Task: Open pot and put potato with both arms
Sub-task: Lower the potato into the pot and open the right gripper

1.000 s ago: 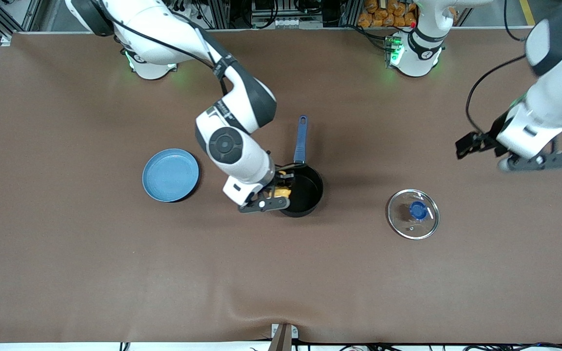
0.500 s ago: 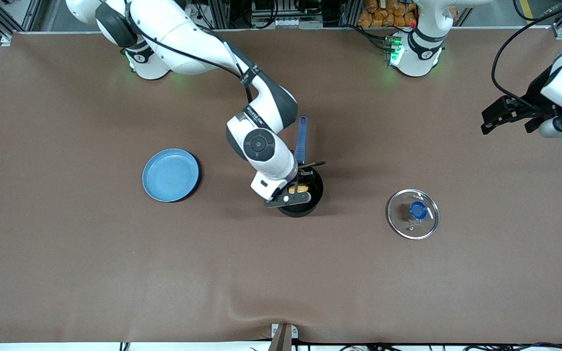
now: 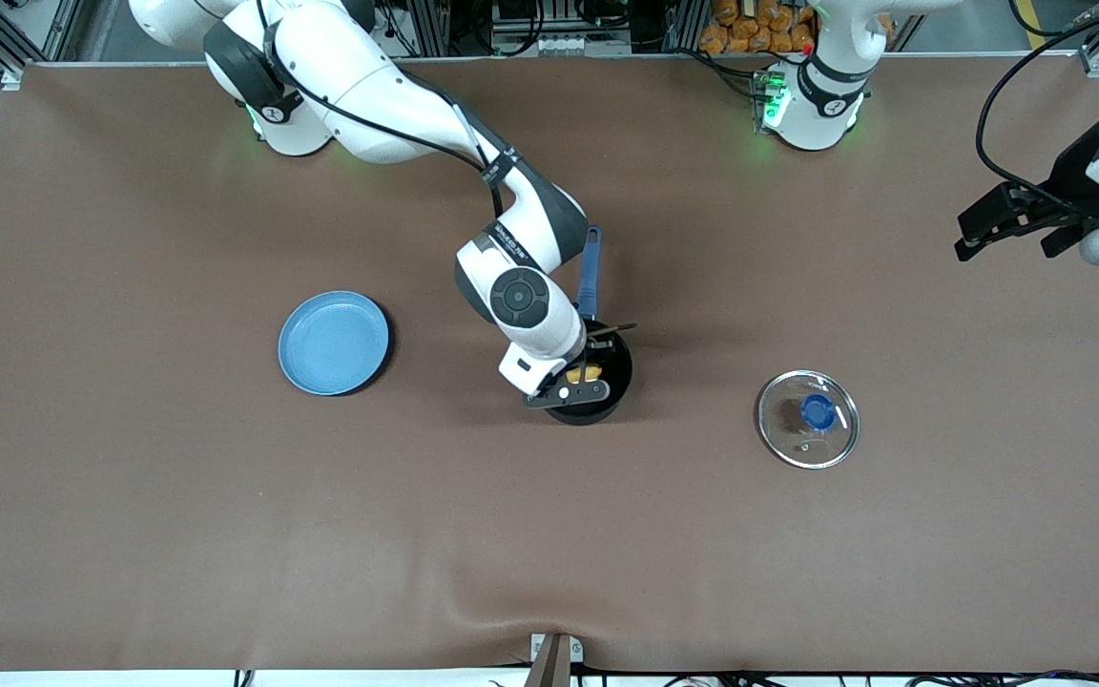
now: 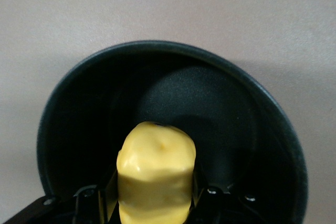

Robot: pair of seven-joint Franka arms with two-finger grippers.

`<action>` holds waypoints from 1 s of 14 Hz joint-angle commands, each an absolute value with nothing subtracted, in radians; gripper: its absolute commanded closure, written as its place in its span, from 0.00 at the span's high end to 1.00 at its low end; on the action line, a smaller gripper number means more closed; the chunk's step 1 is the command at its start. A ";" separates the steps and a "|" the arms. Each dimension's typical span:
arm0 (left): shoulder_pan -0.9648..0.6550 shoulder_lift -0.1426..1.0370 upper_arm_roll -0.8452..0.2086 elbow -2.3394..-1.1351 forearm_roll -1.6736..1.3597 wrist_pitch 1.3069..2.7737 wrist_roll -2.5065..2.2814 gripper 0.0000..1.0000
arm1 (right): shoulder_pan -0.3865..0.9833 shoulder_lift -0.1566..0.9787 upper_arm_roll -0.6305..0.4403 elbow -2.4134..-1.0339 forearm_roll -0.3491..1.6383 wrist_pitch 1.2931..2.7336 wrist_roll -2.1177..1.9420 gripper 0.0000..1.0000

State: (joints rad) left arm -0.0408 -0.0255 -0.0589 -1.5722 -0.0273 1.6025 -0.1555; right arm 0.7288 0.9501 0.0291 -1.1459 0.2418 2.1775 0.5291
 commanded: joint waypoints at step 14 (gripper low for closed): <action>-0.032 -0.015 -0.067 -1.548 -0.048 1.575 -0.132 1.00 | 0.758 0.997 0.017 -1.101 0.219 2.212 0.549 1.00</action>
State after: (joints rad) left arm -0.0405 -0.0209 -0.0647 -1.5711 -0.0275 1.5990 -0.1549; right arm 0.7454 0.9803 0.0272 -1.1424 0.2324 2.2192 0.5321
